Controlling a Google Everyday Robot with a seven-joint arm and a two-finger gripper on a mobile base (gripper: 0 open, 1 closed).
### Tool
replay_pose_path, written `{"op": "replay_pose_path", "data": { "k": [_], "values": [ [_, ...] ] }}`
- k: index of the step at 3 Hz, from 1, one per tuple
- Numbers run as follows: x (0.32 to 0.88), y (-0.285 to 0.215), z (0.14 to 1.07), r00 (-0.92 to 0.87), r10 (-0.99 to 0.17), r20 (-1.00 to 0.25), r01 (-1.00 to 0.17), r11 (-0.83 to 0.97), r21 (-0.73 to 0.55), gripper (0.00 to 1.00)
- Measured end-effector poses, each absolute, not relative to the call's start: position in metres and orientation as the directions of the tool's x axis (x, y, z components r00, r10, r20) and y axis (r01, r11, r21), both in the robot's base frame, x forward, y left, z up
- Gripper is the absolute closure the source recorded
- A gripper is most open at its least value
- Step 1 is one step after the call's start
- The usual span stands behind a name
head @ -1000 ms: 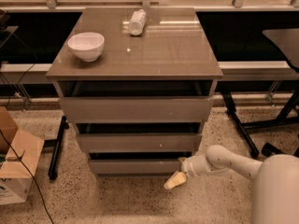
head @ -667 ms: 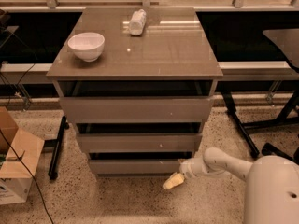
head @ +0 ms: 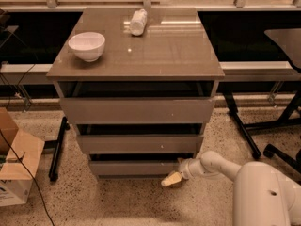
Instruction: Open bottom drawer
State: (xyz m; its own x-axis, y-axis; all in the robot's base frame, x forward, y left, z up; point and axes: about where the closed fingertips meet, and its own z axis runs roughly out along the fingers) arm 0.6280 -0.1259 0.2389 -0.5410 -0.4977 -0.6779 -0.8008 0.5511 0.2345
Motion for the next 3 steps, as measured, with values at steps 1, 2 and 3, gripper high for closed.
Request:
{"op": "replay_pose_path", "data": {
  "k": [1, 2, 3],
  "values": [
    [0.658, -0.117, 0.214, -0.52, -0.504, -0.689, -0.817, 0.528, 0.231, 0.02],
    [0.666, -0.109, 0.2, -0.529, -0.509, -0.679, -0.82, 0.513, 0.254, 0.12],
    [0.661, -0.107, 0.199, -0.536, -0.519, -0.666, -0.821, 0.505, 0.267, 0.3]
  ]
}}
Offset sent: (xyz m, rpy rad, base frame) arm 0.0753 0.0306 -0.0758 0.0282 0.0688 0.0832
